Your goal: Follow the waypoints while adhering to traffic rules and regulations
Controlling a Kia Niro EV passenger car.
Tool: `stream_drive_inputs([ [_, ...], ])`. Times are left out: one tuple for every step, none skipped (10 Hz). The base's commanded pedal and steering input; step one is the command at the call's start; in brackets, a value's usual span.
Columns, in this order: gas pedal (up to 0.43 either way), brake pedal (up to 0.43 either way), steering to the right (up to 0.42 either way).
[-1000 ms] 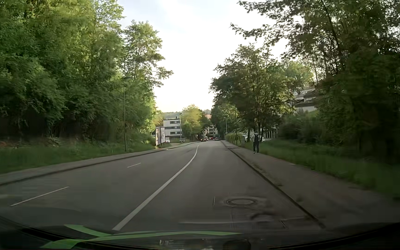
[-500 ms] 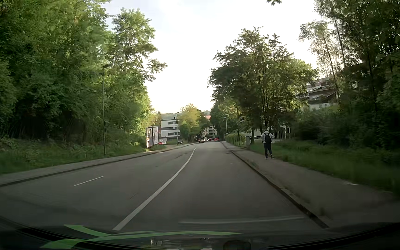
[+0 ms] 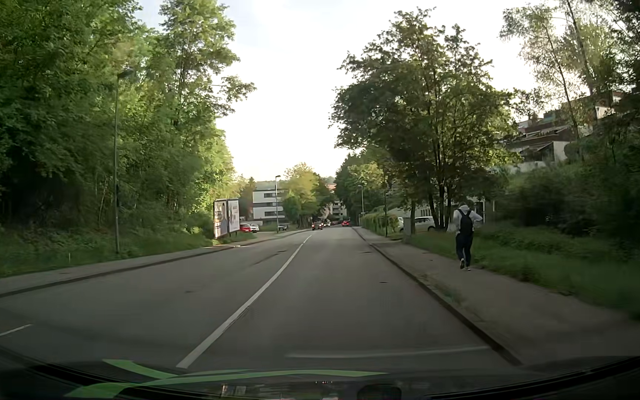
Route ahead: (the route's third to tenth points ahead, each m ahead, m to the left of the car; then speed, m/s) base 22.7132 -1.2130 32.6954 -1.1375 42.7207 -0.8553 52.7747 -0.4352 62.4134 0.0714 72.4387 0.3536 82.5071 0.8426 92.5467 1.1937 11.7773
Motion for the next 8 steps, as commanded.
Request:
stream_drive_inputs([
  [0.0, 0.079, -0.004],
  [0.0, 0.085, -0.004],
  [0.0, 0.085, -0.004],
  [0.0, 0.085, -0.004],
  [0.0, 0.079, -0.004],
  [0.0, 0.085, -0.004],
  [0.0, 0.085, -0.004],
  [0.0, 0.079, -0.004],
])
